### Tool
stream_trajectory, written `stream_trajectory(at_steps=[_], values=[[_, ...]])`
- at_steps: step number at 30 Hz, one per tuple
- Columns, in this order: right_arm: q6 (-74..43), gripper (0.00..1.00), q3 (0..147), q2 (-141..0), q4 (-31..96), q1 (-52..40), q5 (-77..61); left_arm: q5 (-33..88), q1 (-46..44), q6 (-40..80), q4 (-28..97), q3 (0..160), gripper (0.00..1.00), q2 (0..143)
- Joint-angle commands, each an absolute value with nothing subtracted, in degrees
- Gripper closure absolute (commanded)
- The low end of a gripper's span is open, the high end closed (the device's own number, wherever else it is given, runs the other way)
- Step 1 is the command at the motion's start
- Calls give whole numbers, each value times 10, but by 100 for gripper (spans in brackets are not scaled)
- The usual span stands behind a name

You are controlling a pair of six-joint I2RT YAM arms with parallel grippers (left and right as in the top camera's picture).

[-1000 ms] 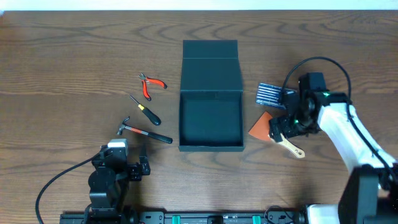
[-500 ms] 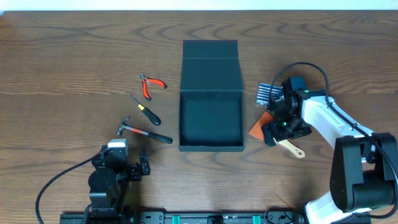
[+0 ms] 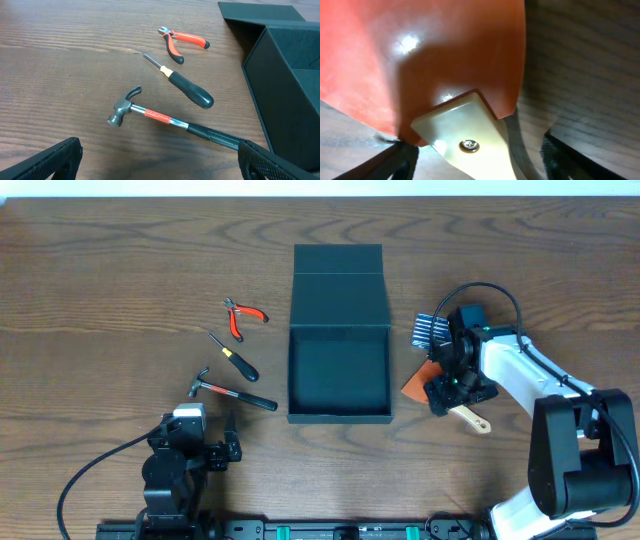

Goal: Pack container
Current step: 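Reach the right gripper to the orange scraper and grasp its wooden handle, then carry the scraper with the right gripper and lower it into the box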

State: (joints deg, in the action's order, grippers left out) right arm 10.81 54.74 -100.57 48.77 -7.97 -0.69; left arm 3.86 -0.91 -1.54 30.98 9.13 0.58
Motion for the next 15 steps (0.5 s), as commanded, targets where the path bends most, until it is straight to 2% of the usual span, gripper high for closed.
stream_trajectory(at_steps=[1, 6, 13, 15], values=[[103, 32, 516, -1014, 478, -83, -25, 34, -10, -19, 307, 84, 2, 2], [103, 52, 509, -1014, 474, -84, -50, 34, -10, -19, 308, 84, 2, 2], [97, 62, 509, -1014, 476, -84, -72, 34, -10, -19, 308, 84, 2, 2], [96, 68, 509, -1014, 477, -84, -81, 34, -10, -19, 308, 84, 1, 2]])
